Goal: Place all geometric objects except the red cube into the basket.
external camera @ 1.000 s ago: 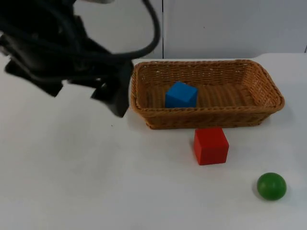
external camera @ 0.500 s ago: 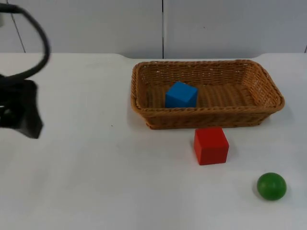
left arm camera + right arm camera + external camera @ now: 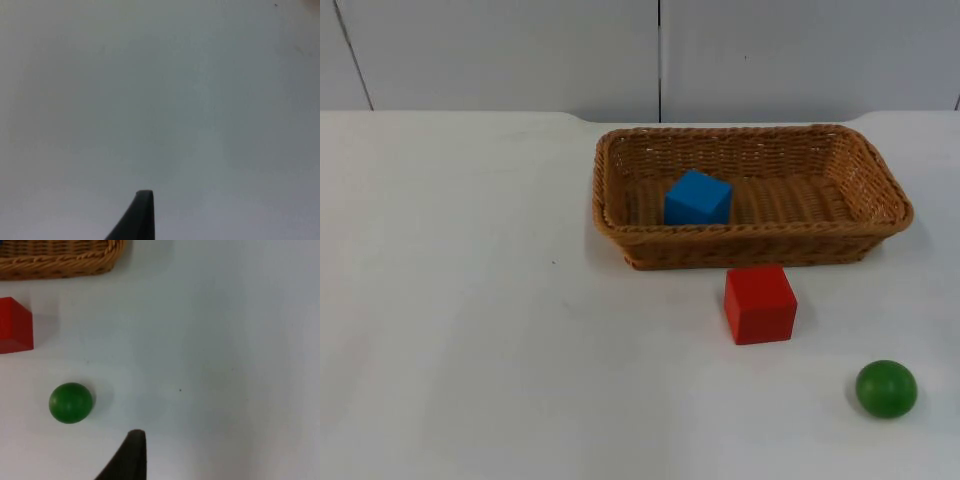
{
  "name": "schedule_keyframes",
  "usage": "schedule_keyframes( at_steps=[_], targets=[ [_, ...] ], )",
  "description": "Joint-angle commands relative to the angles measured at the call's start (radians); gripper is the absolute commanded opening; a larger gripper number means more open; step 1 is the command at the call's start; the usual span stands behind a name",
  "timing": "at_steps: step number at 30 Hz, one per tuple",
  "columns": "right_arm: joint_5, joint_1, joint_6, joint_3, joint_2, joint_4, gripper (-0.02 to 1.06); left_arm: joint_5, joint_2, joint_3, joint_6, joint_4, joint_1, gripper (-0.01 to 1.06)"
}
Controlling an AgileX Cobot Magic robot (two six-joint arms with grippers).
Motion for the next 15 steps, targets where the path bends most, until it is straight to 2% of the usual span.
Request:
schedule_keyframes(
  at_steps=[1, 12, 15],
  targets=[
    [-0.001, -0.007, 0.002, -0.005, -0.001, 0.003, 1.05, 0.004, -0.012, 0.005, 0.001, -0.013, 0.003, 1.05],
    [0.022, -0.005, -0.002, -0.005, -0.001, 0.006, 1.05, -0.011, -0.01, 0.005, 0.001, -0.012, 0.003, 1.05],
    [0.029, 0.008, -0.051, -0.005, -0.001, 0.047, 1.05, -0.015, -0.01, 0.005, 0.005, -0.01, 0.003, 1.05]
  ],
)
